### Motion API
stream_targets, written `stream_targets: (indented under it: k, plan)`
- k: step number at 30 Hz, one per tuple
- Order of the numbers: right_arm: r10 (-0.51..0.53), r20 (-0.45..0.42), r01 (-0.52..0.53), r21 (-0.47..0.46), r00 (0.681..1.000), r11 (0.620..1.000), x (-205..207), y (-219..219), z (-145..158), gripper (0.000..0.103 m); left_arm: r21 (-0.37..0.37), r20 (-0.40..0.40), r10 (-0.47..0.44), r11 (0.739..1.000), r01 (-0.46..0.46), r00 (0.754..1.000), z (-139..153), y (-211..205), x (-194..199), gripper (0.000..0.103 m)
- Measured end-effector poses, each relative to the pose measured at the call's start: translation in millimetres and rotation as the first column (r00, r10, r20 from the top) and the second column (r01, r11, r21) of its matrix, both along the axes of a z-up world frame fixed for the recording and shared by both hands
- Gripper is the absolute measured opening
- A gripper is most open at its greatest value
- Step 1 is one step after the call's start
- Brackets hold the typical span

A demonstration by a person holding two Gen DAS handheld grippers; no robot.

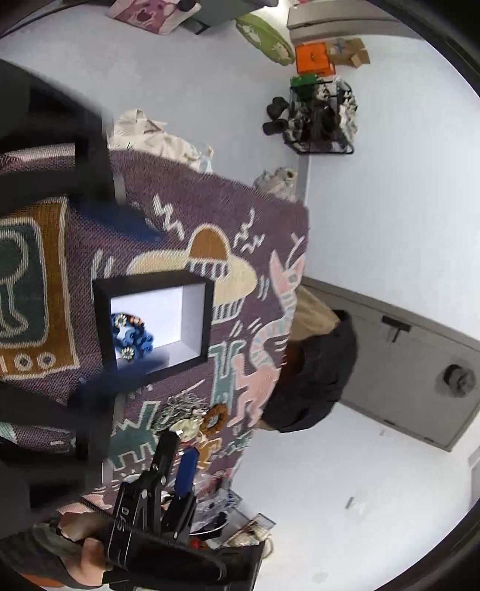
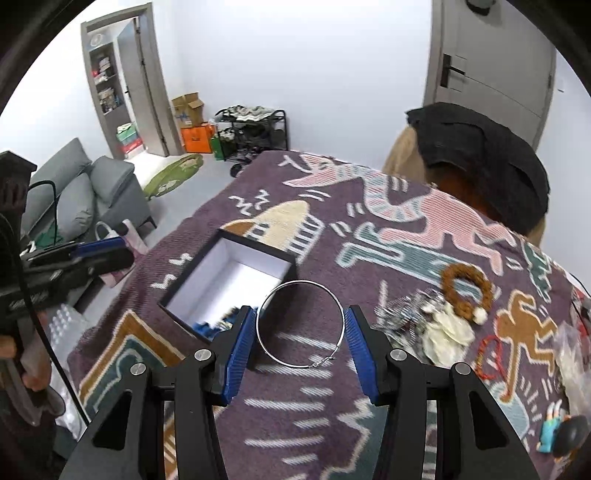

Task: Organize jewelry
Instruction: 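Drop the blue bracelet into the black box while the right gripper grasps the silver hoop, then lower the silver hoop into the black box and open the right gripper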

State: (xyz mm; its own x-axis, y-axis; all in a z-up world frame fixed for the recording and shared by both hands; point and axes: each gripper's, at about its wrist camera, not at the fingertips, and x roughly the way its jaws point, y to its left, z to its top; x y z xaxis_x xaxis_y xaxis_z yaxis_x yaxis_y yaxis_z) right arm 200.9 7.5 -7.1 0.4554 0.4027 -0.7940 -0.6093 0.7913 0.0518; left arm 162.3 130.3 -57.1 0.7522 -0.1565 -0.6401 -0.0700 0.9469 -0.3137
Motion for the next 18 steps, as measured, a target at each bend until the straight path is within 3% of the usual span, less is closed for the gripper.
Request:
stream_targets:
  k: [1, 16, 18]
  plan:
    - [0.006, -0.003, -0.006, 0.001, 1.000, 1.000, 1, 5, -1, 0.051, 0.002, 0.016, 0.010, 1.000, -0.010, 1.000, 2, 3, -4, 0.091]
    - [0.069, -0.039, -0.068, 0.033, 0.997, 0.997, 16, 62, -21, 0.053, -0.012, 0.036, 0.109, 0.994, -0.109, 0.993, 3, 46, -27, 0.100]
    - [0.045, -0.036, -0.045, 0.024, 0.998, 0.999, 18, 61, -24, 0.075, -0.010, 0.046, 0.103, 0.995, -0.103, 0.994, 5, 47, -29, 0.101]
